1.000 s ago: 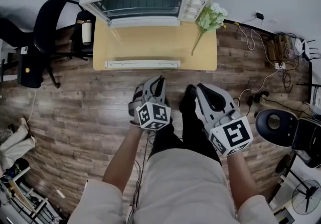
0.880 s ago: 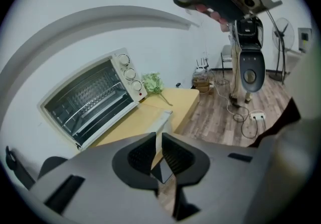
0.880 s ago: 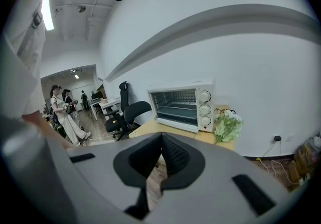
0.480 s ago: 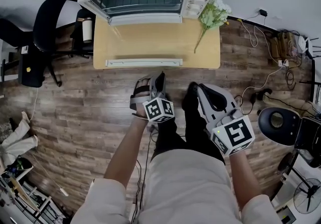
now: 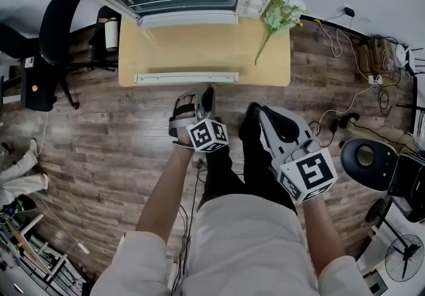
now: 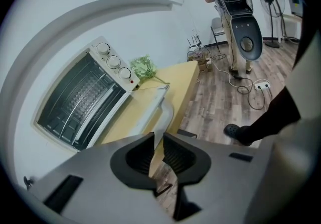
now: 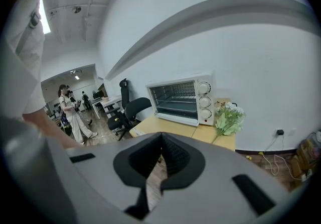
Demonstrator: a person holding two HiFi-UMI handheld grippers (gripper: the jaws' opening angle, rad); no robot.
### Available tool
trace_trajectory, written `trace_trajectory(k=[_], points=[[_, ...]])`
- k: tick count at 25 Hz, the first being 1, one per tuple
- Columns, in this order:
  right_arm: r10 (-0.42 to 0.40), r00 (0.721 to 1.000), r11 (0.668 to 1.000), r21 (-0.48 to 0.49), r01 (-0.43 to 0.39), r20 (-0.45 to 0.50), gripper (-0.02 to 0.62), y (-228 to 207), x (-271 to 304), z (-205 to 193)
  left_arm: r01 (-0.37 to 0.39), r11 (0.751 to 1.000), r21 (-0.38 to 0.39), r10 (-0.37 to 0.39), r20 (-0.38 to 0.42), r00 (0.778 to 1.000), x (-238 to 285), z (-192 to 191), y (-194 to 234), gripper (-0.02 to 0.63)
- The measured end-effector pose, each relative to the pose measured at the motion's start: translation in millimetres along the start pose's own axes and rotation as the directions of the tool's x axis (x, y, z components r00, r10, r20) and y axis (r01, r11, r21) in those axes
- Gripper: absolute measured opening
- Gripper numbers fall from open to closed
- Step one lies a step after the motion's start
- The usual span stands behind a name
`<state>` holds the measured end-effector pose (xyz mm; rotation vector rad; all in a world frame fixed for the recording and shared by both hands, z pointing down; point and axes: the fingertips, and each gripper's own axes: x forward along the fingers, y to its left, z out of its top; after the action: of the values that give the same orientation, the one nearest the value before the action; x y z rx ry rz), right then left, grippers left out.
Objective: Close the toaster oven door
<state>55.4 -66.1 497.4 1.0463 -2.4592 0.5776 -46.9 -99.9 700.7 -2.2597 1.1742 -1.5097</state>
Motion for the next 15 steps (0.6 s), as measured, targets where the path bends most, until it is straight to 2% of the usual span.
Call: trace_trajectory(k=[9, 15], points=[[-0.017, 1.000, 1.000, 0.024, 0.018, -0.019, -0.002, -8.3, -1.3, -6.8, 0.007, 1.000, -0.019, -0.007, -0.021, 1.000, 12.4, -3.4, -1.8, 0.061], [-0.020, 0.999, 0.999, 0.037, 0.021, -0.028, -0.002, -9.1, -0.4, -10.3, -0.006, 1.000, 0.009, 0.006, -0.033, 0.999, 16.3, -5.2, -2.5, 0.061]])
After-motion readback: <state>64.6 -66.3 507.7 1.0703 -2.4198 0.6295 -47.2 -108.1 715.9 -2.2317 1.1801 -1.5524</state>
